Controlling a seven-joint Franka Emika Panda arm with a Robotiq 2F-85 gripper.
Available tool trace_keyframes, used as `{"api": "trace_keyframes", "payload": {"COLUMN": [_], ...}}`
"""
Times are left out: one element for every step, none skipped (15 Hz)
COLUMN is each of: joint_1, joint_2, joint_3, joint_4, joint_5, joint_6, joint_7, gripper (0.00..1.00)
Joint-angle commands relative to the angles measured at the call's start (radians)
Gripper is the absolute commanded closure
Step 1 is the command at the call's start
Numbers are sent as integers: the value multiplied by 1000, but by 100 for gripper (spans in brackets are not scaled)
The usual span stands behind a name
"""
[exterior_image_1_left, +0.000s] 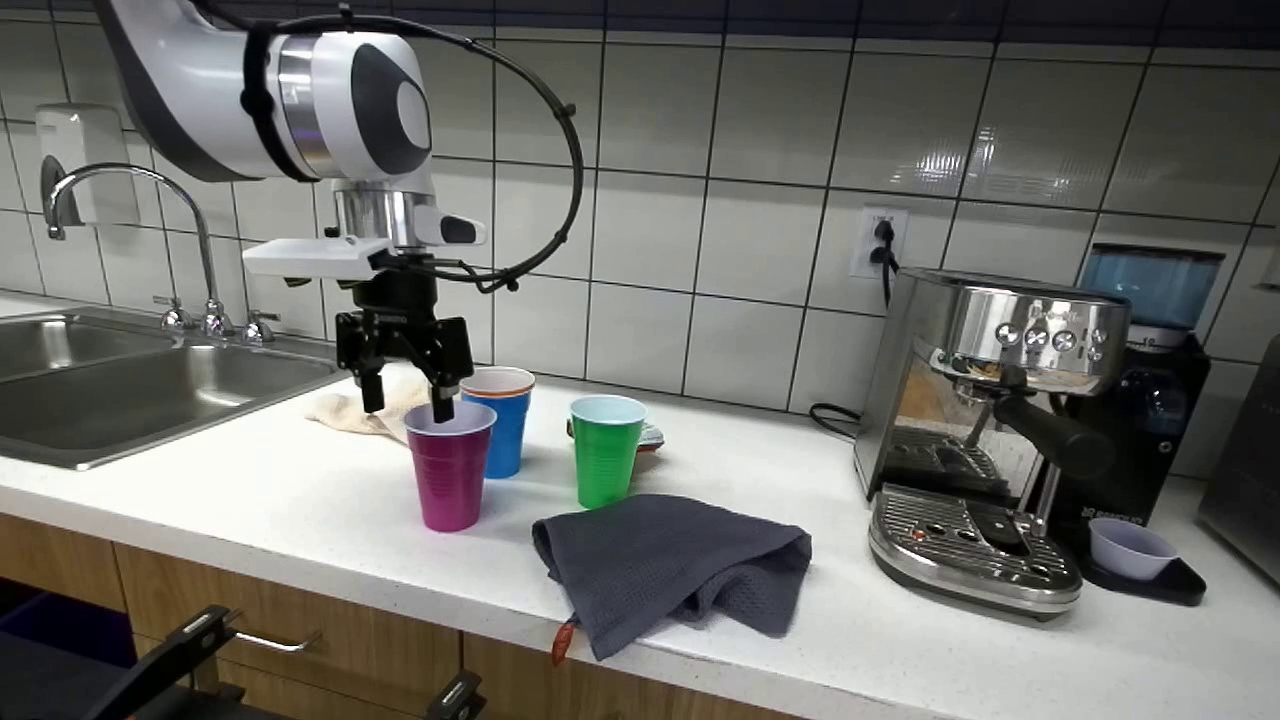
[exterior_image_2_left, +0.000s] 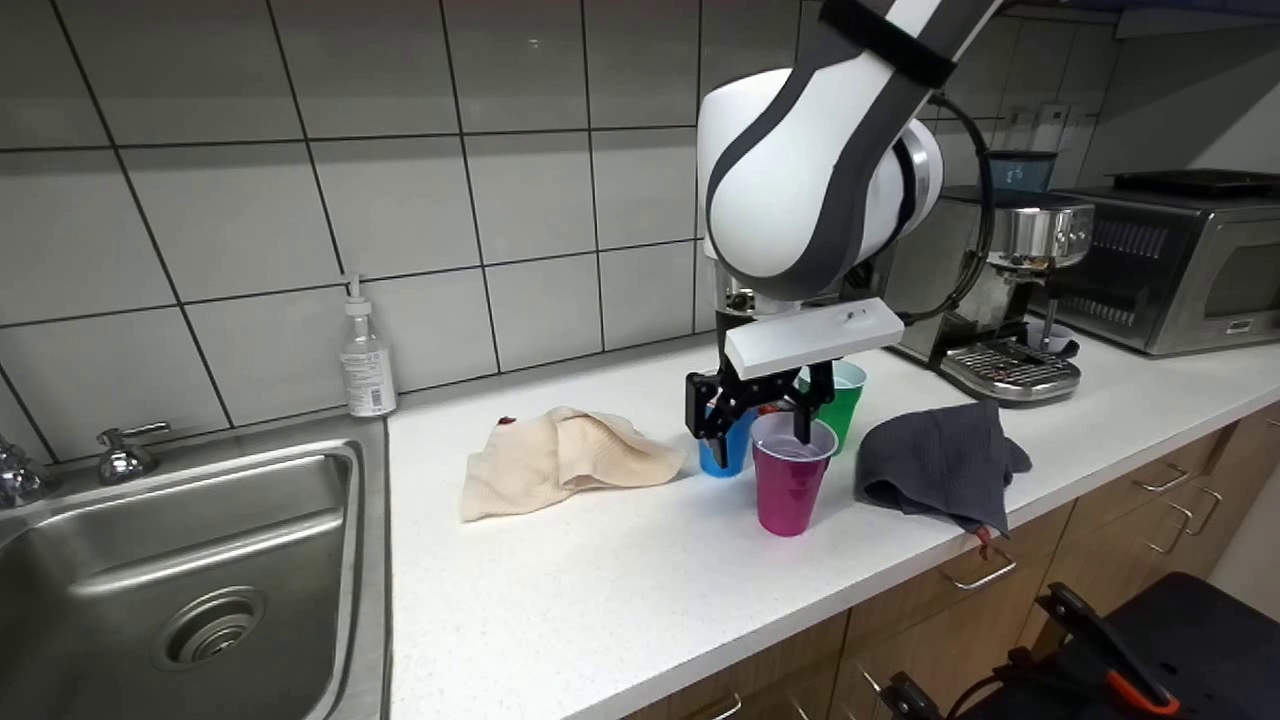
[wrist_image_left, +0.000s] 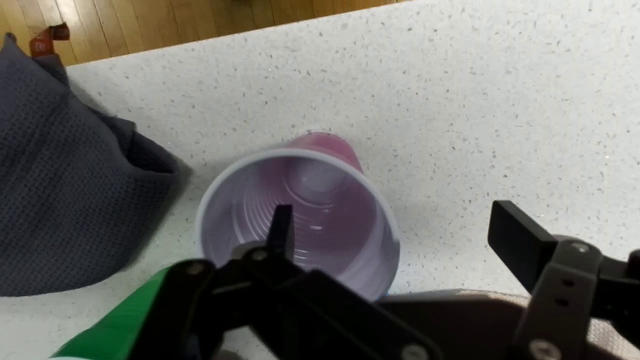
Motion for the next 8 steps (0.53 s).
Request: {"api": "trace_keyframes", "payload": {"joint_1": [16, 16, 17, 18, 18, 18, 19, 19], "joint_2": [9, 9, 10, 12, 13, 14, 15, 15], "joint_3": [-18, -20, -21, -22, -24, -25, -26, -28], "joint_4": [-10, -12, -13, -13, -13, -12, -12, -12], "joint_5": [-44, -47, -51, -54, -56, -59, -61, -64], "joint_6": [18, 20, 21, 22, 22, 22, 22, 22], "joint_7": [44, 44, 46, 47, 48, 49, 51, 53], "gripper": [0, 25, 26, 35, 42, 51, 58, 67]}}
